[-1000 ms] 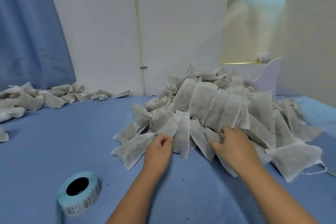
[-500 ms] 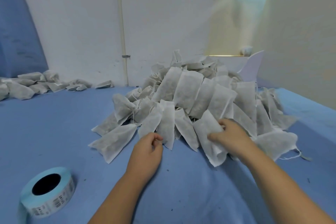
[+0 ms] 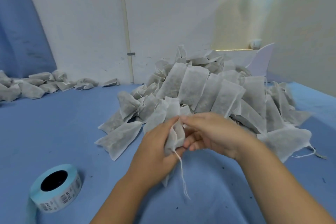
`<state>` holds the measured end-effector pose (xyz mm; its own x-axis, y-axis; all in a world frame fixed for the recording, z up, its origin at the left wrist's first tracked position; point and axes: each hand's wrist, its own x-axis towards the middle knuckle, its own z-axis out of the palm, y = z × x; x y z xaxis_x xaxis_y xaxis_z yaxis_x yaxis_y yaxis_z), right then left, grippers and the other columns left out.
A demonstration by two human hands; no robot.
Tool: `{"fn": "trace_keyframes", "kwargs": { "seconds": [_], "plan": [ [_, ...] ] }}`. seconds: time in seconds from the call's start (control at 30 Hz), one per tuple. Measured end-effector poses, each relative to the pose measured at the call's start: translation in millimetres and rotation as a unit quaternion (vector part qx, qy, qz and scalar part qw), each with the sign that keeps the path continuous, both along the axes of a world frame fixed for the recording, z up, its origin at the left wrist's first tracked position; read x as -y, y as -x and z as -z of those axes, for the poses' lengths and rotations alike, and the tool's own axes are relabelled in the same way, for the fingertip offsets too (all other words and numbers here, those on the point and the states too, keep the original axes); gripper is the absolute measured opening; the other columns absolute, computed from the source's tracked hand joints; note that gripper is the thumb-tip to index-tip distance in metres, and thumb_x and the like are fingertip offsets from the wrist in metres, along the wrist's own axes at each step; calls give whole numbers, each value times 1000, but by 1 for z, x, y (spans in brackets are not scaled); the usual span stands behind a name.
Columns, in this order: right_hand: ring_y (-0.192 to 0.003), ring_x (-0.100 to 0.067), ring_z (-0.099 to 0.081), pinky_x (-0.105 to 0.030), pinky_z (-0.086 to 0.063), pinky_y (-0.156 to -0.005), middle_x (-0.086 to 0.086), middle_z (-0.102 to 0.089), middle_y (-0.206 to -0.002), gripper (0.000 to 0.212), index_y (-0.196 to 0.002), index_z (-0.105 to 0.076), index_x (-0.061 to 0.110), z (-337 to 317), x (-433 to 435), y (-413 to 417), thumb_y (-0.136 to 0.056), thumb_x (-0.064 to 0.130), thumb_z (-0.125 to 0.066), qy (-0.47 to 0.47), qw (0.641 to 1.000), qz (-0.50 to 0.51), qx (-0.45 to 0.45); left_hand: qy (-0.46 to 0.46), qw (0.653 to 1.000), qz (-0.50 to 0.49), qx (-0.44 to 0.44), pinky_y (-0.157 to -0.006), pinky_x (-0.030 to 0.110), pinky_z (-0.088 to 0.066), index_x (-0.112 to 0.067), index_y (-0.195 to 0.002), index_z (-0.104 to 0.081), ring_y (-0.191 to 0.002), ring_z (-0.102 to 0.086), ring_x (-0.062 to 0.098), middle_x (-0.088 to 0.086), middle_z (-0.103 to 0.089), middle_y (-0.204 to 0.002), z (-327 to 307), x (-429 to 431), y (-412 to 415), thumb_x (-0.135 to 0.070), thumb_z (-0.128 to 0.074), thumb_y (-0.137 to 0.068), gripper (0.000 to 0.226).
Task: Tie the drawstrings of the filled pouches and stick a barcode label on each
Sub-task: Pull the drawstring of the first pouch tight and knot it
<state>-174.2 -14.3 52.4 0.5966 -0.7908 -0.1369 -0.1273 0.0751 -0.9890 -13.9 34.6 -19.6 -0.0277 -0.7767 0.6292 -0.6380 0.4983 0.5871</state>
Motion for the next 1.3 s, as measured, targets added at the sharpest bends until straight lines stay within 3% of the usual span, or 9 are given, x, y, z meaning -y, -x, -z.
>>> {"fn": "trace_keyframes", "kwargs": {
  "seconds": [0.1,0.3,0.47,0.57,0.7,0.9,1.1,1.2,1.3],
  "plan": [
    [-66,-21,-63,-29,-54,-60,-13,-70,-87,49,-111,-62,3,14,1,-6,-83,44,-60,-18,990,74,118,-13,993,-69,-94,-79,4,-40,-53,-112,-51,-99,-57,-12,-34,-62,-102,6,4,-8,-27,-72,-83,44],
    [-54,-3,-53,-19,-42,-54,3,-62,-67,59,-74,-59,22,45,-19,-22,-66,79,-60,259,960,76,-79,-21,979,-151,-135,-68,13,-43,-36,-97,-56,-80,-59,0,-17,-63,-85,12,17,-14,-11,-70,-82,33],
    [-57,-7,-44,-22,-33,-53,11,-49,-57,36,-65,-47,18,61,-23,-36,-90,42,-59,430,885,101,-146,-40,988,-133,-66,-80,1,-36,-30,-129,-50,-103,-48,-18,-26,-54,-110,17,15,-13,-12,-68,-76,58],
    [-52,-6,-39,-22,-34,-52,7,-45,-54,33,-65,-53,13,56,-23,-28,-94,28,-59,363,924,86,-84,-40,990,-125,-52,-82,-5,-30,-31,-132,-45,-104,-36,-32,-32,-45,-112,16,14,-15,-10,-69,-79,62],
    [-42,-12,-33,-22,-29,-45,1,-41,-48,31,-50,-55,21,43,-27,-19,-80,25,-63,161,979,48,114,-50,990,-114,-60,-86,4,-37,-30,-131,-45,-105,-50,-8,-18,-54,-116,17,12,-21,-6,-66,-82,58],
    [-36,-8,-29,-21,-27,-39,5,-29,-39,30,-46,-44,17,15,-22,-1,-66,19,-66,17,907,-5,421,-43,996,-65,48,-83,3,-33,-24,-123,-55,-99,-44,-15,-24,-46,-103,15,7,-27,-6,-47,-77,49],
    [-50,-17,-43,-27,-31,-51,-3,-41,-51,28,-51,-45,13,1,3,-8,-76,19,-57,111,962,67,241,-164,981,-35,94,-96,29,-45,-58,-123,-31,-112,-50,3,-33,-47,-117,16,0,-25,-23,-56,-82,59],
    [-65,-21,-59,-27,-44,-54,-9,-60,-69,32,-53,-56,14,-3,9,-19,-85,12,-60,145,971,25,187,-148,985,-15,89,-100,35,-44,-52,-129,-33,-119,-49,4,-28,-48,-126,5,-3,-16,-57,-67,-68,70],
    [-71,-20,-63,-25,-50,-56,-8,-67,-75,24,-55,-62,14,-4,9,-33,-78,20,-59,160,972,-9,170,-105,994,10,-18,-96,30,-47,-41,-121,-48,-117,-54,-1,-24,-57,-120,-8,-7,-7,-56,-72,-67,61]
  ]
}}
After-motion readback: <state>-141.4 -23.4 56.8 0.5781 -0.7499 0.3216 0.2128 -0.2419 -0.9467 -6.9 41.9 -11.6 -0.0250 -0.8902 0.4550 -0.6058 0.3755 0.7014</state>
